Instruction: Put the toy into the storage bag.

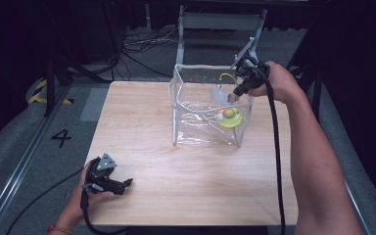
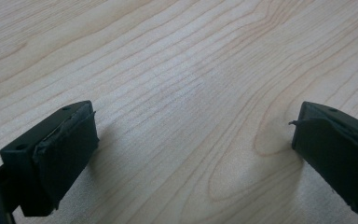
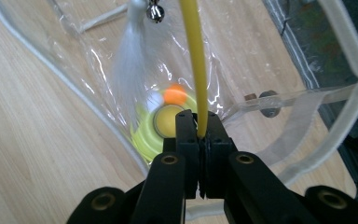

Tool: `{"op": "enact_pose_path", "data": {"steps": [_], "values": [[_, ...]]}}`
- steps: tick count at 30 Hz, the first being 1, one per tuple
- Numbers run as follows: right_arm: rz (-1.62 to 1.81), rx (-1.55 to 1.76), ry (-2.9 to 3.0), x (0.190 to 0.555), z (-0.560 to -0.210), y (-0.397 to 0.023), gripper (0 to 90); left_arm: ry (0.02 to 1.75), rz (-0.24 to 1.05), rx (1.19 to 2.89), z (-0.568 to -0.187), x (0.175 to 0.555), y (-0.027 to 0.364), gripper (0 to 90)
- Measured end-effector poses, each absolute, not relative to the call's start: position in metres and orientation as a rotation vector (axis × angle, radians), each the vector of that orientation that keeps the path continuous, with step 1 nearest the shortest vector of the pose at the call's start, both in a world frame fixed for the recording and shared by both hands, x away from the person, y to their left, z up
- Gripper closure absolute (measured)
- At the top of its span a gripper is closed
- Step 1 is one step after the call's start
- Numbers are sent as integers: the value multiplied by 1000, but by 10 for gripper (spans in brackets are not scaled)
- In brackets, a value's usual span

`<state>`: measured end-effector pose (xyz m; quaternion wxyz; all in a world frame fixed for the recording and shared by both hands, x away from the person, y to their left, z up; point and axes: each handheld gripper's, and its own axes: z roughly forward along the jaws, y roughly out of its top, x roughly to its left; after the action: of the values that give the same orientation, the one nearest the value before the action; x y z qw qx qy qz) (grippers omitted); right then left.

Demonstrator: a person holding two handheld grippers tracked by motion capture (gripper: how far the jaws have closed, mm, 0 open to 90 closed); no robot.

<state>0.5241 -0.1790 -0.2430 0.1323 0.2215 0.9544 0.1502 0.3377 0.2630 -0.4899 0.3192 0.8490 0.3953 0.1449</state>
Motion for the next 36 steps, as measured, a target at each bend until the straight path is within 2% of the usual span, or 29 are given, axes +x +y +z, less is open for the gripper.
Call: {"op": "enact_pose_path", "data": {"steps": [18,36], "values": [[328,640,2852,521,-273,-177,878,1040,378,2233,-490,338,263,5],[400,654,2820,515,-265,-186,869,1040,378,2234,-490,338,263,5]]}}
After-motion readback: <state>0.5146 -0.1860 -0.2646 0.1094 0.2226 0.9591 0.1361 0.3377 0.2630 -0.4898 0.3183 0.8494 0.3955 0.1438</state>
